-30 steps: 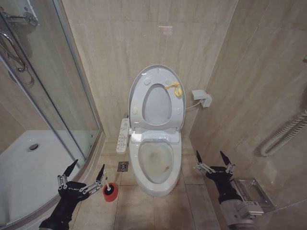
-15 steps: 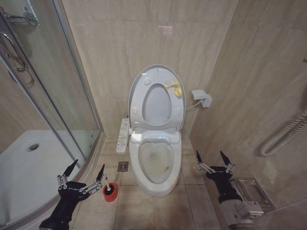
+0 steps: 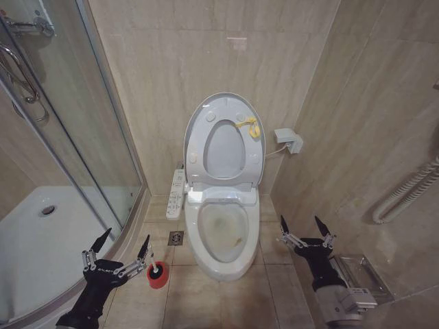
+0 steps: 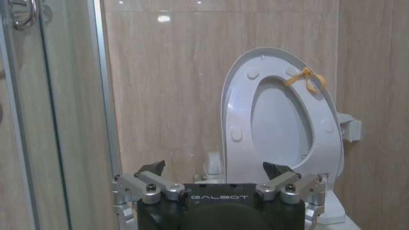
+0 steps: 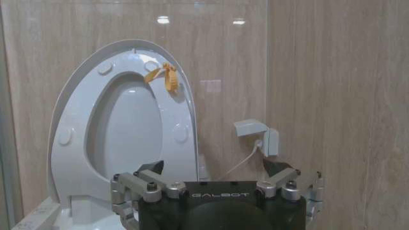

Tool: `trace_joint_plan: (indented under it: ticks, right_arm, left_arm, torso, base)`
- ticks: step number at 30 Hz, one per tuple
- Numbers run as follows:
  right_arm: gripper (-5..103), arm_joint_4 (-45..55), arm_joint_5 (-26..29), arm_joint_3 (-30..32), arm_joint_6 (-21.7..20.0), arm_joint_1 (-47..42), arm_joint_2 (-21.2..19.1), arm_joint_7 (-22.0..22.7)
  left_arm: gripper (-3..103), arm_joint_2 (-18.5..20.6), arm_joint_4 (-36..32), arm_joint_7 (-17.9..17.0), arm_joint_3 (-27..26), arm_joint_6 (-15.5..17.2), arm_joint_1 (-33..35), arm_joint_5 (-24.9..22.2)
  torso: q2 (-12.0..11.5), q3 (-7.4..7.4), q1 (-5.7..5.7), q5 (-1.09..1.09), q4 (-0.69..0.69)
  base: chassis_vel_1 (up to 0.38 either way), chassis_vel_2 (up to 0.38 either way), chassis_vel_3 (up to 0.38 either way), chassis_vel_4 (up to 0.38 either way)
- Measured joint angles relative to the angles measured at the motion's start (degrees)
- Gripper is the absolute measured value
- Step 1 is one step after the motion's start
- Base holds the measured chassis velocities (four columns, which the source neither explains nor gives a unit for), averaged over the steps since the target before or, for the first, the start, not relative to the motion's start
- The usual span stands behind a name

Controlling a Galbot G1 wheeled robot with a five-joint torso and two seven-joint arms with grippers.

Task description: Open the toilet lid, clean the toilet bowl with a toilet brush, close the toilet lid, and flush.

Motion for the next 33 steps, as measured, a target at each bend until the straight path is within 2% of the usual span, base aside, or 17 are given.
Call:
trace_joint_plan:
  ticks: [33]
  right_arm:
    - [100,0.0,0.0,0.0,0.0,0.0,0.0,0.0]
  left_arm:
    - [100,0.0,0.0,0.0,0.0,0.0,0.0,0.0]
  torso:
    - [0.0,0.0,0.0,0.0,0.0]
  base:
    - [0.0,0.0,0.0,0.0]
